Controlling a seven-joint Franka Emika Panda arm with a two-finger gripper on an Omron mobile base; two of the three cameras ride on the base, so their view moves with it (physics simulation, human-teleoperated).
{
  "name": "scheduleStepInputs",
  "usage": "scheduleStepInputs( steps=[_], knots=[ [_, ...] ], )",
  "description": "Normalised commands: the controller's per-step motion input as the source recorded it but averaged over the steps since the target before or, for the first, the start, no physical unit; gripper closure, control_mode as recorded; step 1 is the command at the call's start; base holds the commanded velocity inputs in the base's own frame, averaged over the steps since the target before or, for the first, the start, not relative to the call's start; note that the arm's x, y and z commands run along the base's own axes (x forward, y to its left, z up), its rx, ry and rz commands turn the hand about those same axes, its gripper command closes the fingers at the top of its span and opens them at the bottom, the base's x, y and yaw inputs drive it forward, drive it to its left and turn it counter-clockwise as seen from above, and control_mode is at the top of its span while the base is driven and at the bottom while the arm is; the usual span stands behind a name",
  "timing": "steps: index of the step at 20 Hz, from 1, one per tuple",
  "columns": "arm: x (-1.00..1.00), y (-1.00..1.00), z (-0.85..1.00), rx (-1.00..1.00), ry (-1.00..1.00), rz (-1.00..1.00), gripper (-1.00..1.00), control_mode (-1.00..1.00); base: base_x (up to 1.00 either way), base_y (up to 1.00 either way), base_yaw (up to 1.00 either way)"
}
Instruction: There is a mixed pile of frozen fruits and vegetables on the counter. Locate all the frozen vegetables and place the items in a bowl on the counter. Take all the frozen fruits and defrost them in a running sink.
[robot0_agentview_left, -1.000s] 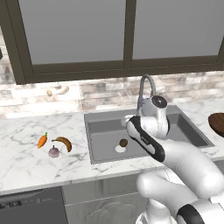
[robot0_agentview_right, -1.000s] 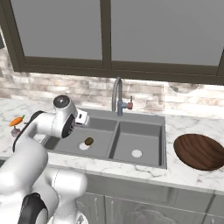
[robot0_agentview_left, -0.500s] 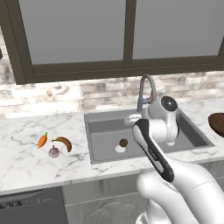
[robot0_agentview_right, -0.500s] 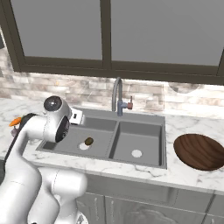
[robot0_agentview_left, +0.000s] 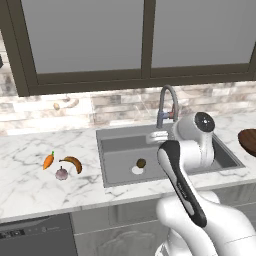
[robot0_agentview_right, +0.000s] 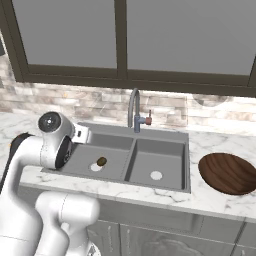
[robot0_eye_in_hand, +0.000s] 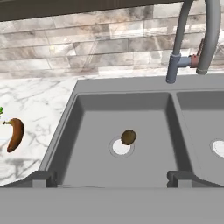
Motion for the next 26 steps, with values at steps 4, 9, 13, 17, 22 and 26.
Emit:
scheduleStepInputs(
  steps=[4, 9, 13, 17, 22, 26],
  knots=[
    [-0.22, 0.0, 0.14, 0.0, -0.03, 0.0, -1.0, -1.0, 0.0, 0.0, 0.0],
    [0.0, 0.0, 0.0, 0.0, 0.0, 0.0, -1.0, -1.0, 0.0, 0.0, 0.0],
    [0.0, 0.07, 0.01, 0.0, 0.0, 0.0, -1.0, -1.0, 0.0, 0.0, 0.0],
    [-0.04, 0.18, 0.21, 0.02, 0.0, 0.0, -1.0, -1.0, 0.0, 0.0, 0.0],
    [-0.09, 0.15, 0.28, 0.03, 0.0, 0.0, -1.0, -1.0, 0.0, 0.0, 0.0],
    [-0.18, 0.1, 0.19, 0.02, 0.0, 0.02, -1.0, -1.0, 0.0, 0.0, 0.0]
  ],
)
